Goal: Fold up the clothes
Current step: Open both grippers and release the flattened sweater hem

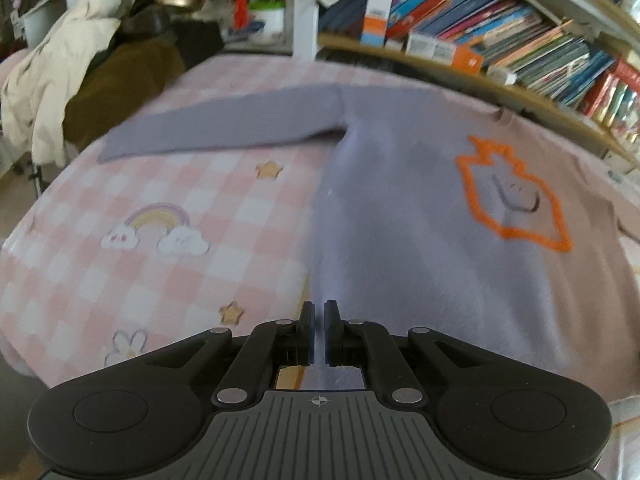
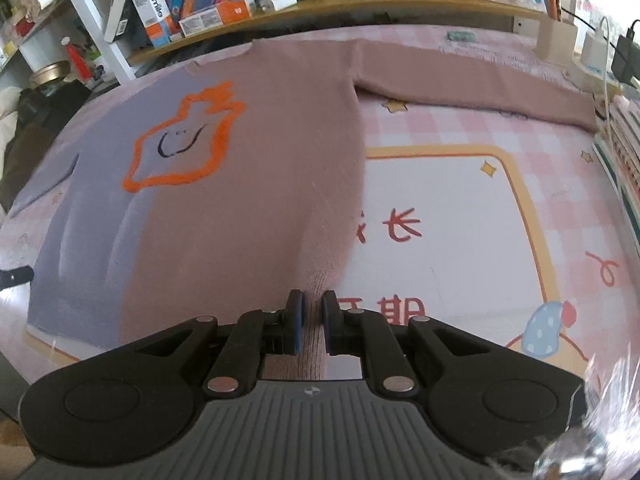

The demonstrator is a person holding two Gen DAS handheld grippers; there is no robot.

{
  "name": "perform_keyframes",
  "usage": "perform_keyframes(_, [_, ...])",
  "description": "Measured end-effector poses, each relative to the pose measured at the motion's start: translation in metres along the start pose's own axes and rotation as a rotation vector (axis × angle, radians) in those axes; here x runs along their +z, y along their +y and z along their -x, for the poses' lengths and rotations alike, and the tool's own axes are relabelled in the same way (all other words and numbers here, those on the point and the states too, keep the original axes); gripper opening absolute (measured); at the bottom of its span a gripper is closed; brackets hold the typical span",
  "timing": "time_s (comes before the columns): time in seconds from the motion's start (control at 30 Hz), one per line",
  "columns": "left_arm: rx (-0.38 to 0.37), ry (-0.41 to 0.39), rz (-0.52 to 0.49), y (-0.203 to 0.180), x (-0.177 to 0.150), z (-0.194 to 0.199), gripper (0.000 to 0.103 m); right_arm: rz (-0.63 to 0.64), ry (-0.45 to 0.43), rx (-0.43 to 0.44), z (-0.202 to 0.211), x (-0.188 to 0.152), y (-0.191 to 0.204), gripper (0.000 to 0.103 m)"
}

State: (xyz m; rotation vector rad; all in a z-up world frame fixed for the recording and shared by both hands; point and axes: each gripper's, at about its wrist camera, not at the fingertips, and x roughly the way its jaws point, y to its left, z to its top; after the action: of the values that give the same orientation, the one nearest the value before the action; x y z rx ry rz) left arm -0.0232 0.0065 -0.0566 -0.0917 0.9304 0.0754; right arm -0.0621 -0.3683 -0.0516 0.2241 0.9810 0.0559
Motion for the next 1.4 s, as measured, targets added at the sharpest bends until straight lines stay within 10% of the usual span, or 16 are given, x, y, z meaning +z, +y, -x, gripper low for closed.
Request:
perform_keyframes(0.1, [0.011, -0.003, -0.006, 0.001, -0.001, 0.001, 0.01, 0.016, 0.002, -0.014, -0.001, -0.002, 0.0, 0.015])
perform_keyframes(0.2, [0.017, -0.022, -0.011, 0.0, 0.001, 0.008, 0.015, 0.019, -0.023, -0.039, 0.004, -0.001, 0.0, 0.044])
perform_keyframes(0.43, [0.053, -0.071, -0.022, -0.007, 0.007, 0.025, 0.069, 0.007, -0.084, -0.091, 0.013, 0.009, -0.005, 0.079])
perform_keyframes(0.63, [0.081, -0.1, -0.01, -0.012, 0.009, 0.037, 0.085, 0.021, -0.128, -0.122, 0.014, 0.015, 0.002, 0.097])
perform_keyframes(1.4, [0.031, -0.131, 0.07, 0.025, 0.014, 0.041, 0.088, 0.107, -0.138, -0.112, 0.001, 0.017, 0.06, 0.1])
